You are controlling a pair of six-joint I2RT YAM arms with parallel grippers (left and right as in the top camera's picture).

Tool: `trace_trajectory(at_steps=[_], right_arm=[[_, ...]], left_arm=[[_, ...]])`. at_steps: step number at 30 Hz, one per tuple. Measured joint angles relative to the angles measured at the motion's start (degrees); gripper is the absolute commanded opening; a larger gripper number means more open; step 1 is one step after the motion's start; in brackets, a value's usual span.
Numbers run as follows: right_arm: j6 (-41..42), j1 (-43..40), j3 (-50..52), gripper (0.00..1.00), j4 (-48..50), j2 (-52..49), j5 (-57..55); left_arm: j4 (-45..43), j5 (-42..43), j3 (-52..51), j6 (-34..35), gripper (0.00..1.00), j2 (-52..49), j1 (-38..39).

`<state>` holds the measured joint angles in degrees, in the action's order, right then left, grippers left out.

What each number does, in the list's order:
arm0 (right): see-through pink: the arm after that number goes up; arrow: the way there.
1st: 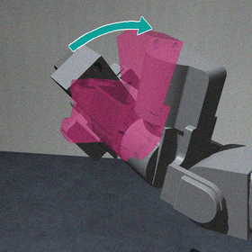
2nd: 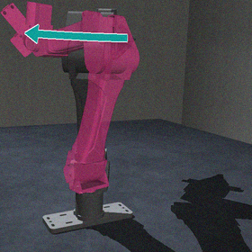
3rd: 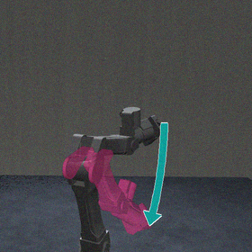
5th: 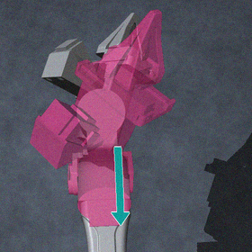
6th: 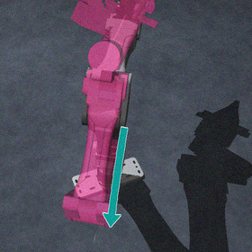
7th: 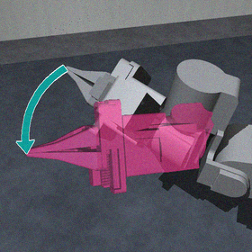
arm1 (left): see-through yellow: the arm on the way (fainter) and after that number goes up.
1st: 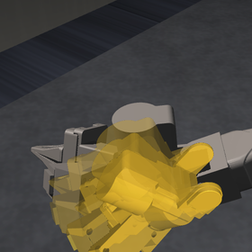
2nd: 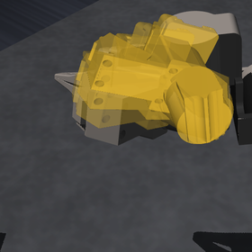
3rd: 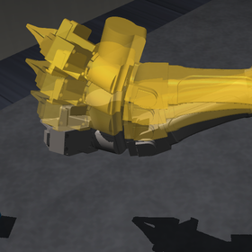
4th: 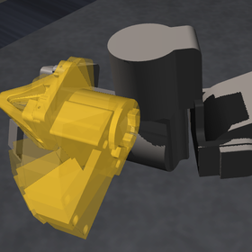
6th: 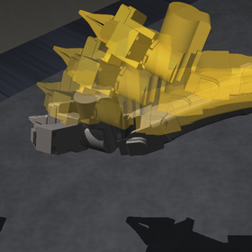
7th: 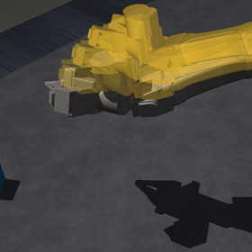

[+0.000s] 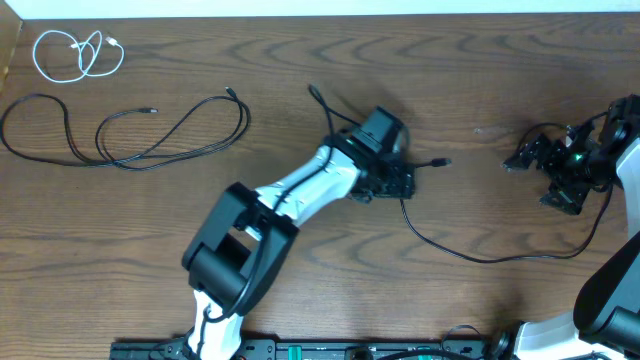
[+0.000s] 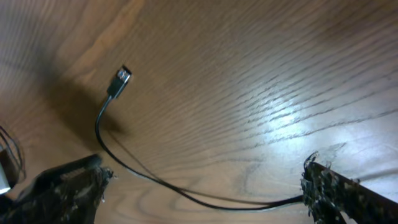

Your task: Untangle cables

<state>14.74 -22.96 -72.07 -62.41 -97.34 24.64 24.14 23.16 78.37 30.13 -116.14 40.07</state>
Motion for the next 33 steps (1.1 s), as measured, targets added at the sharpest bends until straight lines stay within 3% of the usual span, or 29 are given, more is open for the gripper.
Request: trace_trajectory(at_steps=[3,5,8,11,16,27,29,30,33], right_arm=[[-0.3,0.2,0.0,0.99,-0.2,0.0,0.2],[-0.4,0.3,0.0,0.99,-0.3,0.0,0.2],[-0.5,0.3,0.0,0.99,-0.4,0.0,0.3],[-0.6,0.3,0.0,0.99,-0.4,0.0,0.3],[-0.8,0.3,0.0,0.99,-0.6,0.0,0.5],[-0.8,0.3,0.0,0.99,-1.2,0.0,0.6],[-0.8,0.3,0.0,0.99,-1.3,0.0,0.7],[-0.8,0.3,0.0,0.99,-1.4,0.0,0.7],[-0.8,0.3,0.0,0.99,-1.4,0.0,0.7]], left_arm=[[-0.8,-2.8,0.0,3.5,0.75,-0.8,2.3],[-0.9,-5.7,0.0,5.6,0.68,-1.0,3.6],[-1.3,-9.5,0.0,7.6,0.5,-1.1,4.9],[-1.7,-12.0,0.0,8.7,0.48,-1.1,5.4],[-2.1,-13.9,0.0,10.7,0.29,-1.1,5.6],[-3.1,-15.0,0.0,12.2,0.27,-1.8,7.5],[-3.1,-15.0,0.0,12.5,0.19,-2.8,7.8],[-3.4,-15.0,0.1,12.5,0.08,-2.9,7.9],[-3.4,-15.2,0.1,13.3,0.08,-3.1,7.9]])
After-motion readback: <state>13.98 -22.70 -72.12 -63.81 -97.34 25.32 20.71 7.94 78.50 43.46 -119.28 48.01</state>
